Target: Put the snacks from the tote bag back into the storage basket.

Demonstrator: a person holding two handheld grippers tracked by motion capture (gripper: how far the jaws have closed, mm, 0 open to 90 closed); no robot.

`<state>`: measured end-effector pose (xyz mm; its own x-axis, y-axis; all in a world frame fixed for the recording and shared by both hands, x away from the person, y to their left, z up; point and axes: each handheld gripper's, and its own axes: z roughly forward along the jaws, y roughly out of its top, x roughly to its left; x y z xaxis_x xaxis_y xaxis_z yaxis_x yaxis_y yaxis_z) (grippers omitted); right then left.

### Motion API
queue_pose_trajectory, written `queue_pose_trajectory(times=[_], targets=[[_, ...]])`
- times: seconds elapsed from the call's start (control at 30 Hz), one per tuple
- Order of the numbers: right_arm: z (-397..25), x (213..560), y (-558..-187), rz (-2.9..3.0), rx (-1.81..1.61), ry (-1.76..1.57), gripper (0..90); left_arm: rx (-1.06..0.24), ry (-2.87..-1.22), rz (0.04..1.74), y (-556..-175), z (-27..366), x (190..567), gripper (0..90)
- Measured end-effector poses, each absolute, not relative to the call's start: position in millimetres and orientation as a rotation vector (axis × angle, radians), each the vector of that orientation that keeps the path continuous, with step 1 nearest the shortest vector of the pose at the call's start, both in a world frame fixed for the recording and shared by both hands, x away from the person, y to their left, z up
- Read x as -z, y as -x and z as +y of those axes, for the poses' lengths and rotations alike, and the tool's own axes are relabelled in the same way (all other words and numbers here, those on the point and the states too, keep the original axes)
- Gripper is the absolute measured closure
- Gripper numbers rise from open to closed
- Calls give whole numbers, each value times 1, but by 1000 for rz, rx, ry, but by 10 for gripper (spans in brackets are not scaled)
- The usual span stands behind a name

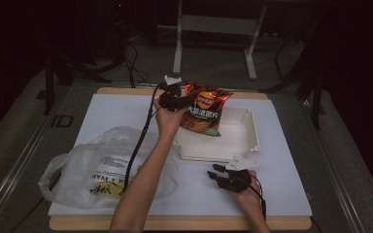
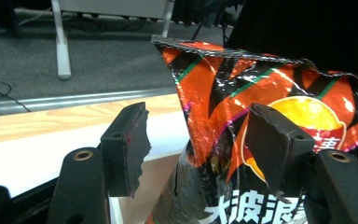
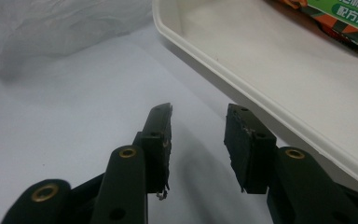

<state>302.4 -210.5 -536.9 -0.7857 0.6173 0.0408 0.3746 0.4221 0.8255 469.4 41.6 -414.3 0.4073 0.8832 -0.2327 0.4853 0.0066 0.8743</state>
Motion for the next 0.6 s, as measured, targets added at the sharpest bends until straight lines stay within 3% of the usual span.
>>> queue_pose_trajectory(times=[0.3, 0.4, 0.6], targets=[[-210, 537, -303, 2414, -1293, -863, 608, -642, -1597, 1196, -453, 32, 404, 605], [-210, 537, -303, 2416, -1293, -862, 608, -590, -1615, 1103, -450, 27, 404, 726], [-210, 537, -303, 2417, -1289, -862, 608, -543, -1729, 977, -446, 5, 411, 771]])
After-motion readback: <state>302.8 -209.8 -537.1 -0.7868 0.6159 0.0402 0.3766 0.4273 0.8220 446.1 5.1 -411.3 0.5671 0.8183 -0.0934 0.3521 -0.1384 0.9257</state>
